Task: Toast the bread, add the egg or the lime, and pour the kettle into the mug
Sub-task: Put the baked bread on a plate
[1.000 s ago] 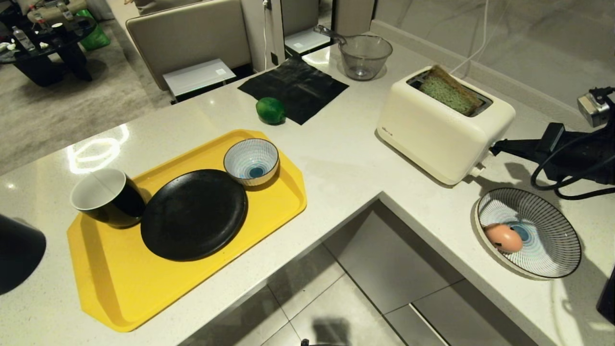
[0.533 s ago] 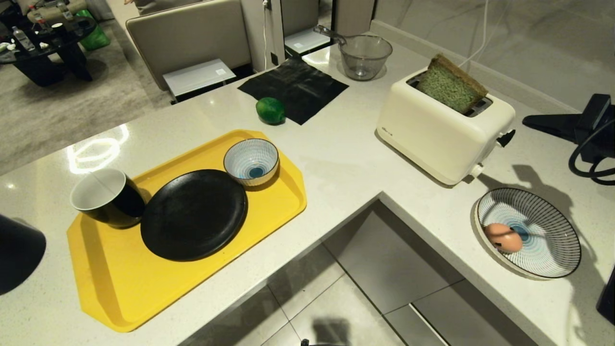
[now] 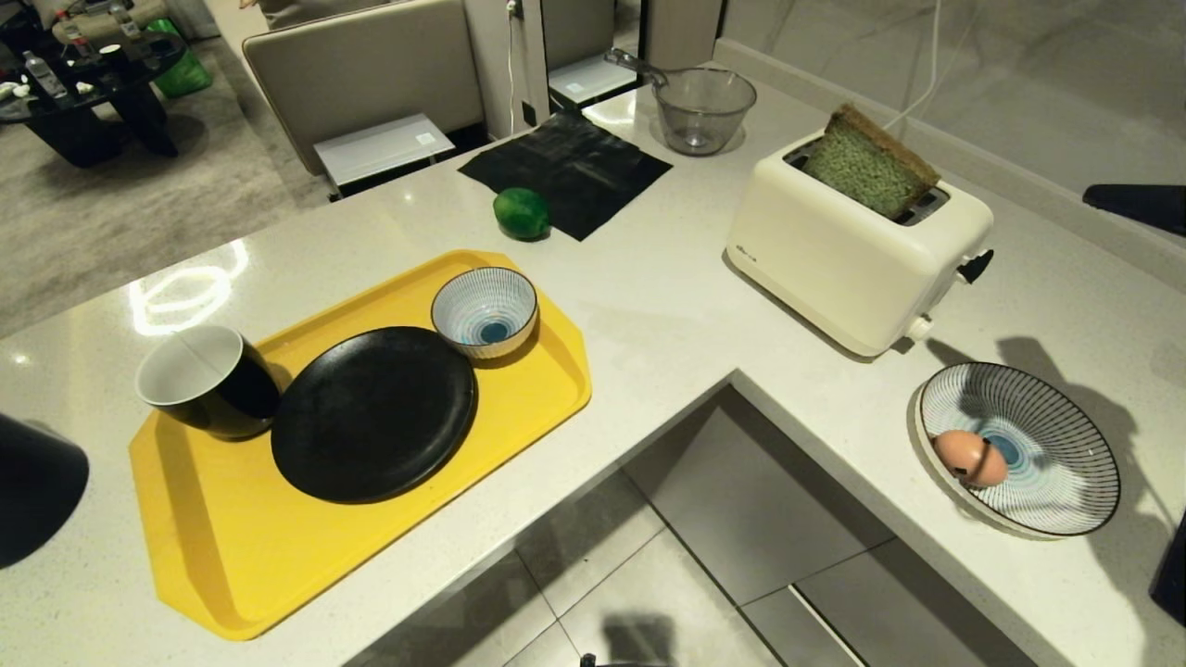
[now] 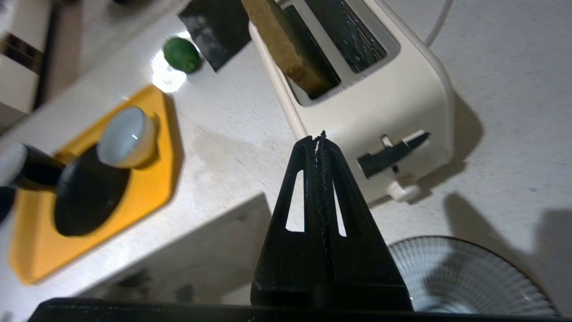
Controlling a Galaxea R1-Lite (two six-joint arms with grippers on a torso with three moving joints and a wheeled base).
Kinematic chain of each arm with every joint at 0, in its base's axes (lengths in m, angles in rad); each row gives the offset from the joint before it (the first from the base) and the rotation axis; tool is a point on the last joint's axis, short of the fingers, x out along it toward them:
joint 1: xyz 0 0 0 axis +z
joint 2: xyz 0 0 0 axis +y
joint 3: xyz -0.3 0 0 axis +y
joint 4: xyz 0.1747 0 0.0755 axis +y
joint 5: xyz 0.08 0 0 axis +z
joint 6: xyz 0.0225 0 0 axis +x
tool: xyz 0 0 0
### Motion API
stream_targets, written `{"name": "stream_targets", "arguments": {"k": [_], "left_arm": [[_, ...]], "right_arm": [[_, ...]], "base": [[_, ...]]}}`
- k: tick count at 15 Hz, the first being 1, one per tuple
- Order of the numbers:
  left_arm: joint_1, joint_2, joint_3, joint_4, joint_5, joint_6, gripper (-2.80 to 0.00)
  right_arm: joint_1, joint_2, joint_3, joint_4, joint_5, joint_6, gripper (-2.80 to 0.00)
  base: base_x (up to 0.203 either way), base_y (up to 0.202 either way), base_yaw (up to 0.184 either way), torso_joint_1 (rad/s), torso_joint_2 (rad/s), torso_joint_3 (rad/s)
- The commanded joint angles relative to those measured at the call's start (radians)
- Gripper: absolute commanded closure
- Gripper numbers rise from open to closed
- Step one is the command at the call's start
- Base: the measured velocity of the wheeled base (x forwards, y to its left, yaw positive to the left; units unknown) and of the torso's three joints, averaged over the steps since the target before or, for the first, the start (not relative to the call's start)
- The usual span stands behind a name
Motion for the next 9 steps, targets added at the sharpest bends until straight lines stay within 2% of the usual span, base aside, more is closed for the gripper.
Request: {"name": "stream_targets", "arguments": {"k": [1, 3, 4, 7, 9], "left_arm": [[0.000, 0.001, 0.000, -0.001, 0.000, 0.000, 0.00], [0.000, 0.001, 0.000, -0.001, 0.000, 0.000, 0.00], [0.000, 0.001, 0.000, 0.000, 0.000, 0.000, 0.00], [0.000, 0.001, 0.000, -0.001, 0.000, 0.000, 0.00], [0.000, 0.001, 0.000, -0.001, 0.000, 0.000, 0.00]], "right_arm": [[-0.009, -0.059, 0.072, -0.008, -0.013, -0.120, 0.00], [-0.010, -0.092, 0.100, -0.017, -0.058, -0.185, 0.00], [-0.009, -0.105, 0.101, -0.017, -0.060, -0.187, -2.80], [-0.008, -0.114, 0.091, -0.036, -0.060, -0.187, -2.80], [-0.007, -0.095, 0.111, -0.119, -0.060, -0.190, -2.80]], "base": [[0.000, 0.000, 0.000, 0.000, 0.00, 0.000], [0.000, 0.000, 0.000, 0.000, 0.00, 0.000], [0.000, 0.000, 0.000, 0.000, 0.00, 0.000], [0.000, 0.000, 0.000, 0.000, 0.00, 0.000], [0.000, 0.000, 0.000, 0.000, 0.00, 0.000]]}}
